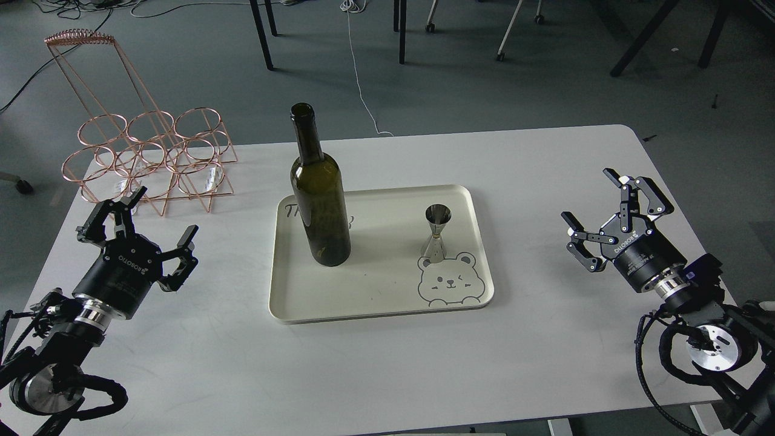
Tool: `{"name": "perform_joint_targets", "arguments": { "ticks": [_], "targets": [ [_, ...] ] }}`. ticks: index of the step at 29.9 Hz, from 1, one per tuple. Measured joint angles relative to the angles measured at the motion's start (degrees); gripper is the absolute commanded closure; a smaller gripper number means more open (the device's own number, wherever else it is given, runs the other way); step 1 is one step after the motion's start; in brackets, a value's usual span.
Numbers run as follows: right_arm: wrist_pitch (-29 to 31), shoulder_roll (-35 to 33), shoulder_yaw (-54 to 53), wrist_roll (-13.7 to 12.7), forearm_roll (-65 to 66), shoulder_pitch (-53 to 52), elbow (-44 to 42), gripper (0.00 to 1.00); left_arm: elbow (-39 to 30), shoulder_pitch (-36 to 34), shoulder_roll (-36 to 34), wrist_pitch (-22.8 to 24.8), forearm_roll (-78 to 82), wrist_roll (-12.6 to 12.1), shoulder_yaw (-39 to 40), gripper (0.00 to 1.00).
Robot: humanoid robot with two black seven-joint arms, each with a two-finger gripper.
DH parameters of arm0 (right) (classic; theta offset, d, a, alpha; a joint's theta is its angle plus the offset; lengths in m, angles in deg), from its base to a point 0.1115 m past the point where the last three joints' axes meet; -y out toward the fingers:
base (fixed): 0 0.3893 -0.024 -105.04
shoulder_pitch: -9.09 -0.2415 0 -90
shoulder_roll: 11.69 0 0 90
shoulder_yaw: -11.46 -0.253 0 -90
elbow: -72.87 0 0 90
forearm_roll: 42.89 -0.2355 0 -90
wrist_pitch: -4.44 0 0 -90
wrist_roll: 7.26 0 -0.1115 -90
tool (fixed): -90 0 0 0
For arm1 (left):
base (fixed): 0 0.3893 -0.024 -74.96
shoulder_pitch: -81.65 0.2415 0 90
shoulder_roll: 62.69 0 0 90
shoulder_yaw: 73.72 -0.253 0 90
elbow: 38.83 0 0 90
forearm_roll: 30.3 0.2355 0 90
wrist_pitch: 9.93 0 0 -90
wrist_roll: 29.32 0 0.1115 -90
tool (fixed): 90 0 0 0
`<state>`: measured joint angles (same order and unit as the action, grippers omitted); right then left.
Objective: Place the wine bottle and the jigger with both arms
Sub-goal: 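Move the right gripper toward the metal jigger on the tray, then lower the right gripper around the jigger and close it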
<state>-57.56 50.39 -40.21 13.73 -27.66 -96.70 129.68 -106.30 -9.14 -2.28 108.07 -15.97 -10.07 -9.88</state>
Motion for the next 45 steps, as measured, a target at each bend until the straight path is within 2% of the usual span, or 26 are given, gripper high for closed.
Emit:
{"name": "perform_joint_targets", "arguments": {
  "ticks": [9,13,15,17,20,22,25,29,33,36,40,45],
  "targets": [
    [0.00,-0.37,0.00,0.55,1.24,0.67,0.26,0.00,0.32,-0.05,0.69,0.00,-0.91,-0.08,-0.03,0.01],
    [0.00,-0.95,-0.04,1.51,5.30,0.38,0.56,0.01,3.43,-0.97,0.34,0.00,-1.08,0.21,-0.13,0.01],
    [0.00,-2.00,-0.27,2.36,9.14,0.03,1.24,0.01,4.60,-2.08,0.31,0.00,-0.78,0.61,-0.26,0.01],
    [0.00,-3.39,-0.38,4.53,15.23,-0.31,3.00,0.01,4.97,-3.31,0.24,0.00,-0.38,1.42,-0.66,0.01],
    [-0.30,-5.44,-0.35,6.60,29.16,-0.99,6.74,0.01,4.90,-4.13,0.48,0.00,0.44,3.66,-0.91,0.01],
    [-3.91,-6.14,0.11,6.91,40.40,-1.07,9.37,0.01,4.75,-4.26,0.76,0.00,1.25,5.59,-0.96,0.01],
    [-13.51,-6.38,2.50,7.01,56.52,-1.00,12.25,0.01,4.67,-4.44,1.04,0.00,2.87,7.98,-0.98,0.01],
    [-26.73,-5.81,7.17,7.02,70.73,-1.02,13.46,0.01,4.56,-4.65,1.28,0.00,3.54,8.66,-0.98,0.01],
    [-35.74,-4.48,9.01,7.02,85.10,-1.25,11.98,0.01,4.52,-4.66,1.31,0.00,3.60,8.69,-0.95,0.01],
    [-38.78,-2.23,9.21,7.02,94.70,-1.29,10.30,0.01,4.45,-4.66,1.32,0.00,3.61,8.70,-0.92,0.01],
    [-39.91,0.63,9.34,7.02,104.60,-2.15,8.30,0.01,4.39,-4.67,1.44,0.00,3.55,8.70,-0.90,0.01],
    [-40.23,5.43,9.40,7.01,109.51,-5.49,3.70,0.01,4.35,-4.66,1.98,0.00,3.51,8.71,-0.90,0.01]
  ]
}}
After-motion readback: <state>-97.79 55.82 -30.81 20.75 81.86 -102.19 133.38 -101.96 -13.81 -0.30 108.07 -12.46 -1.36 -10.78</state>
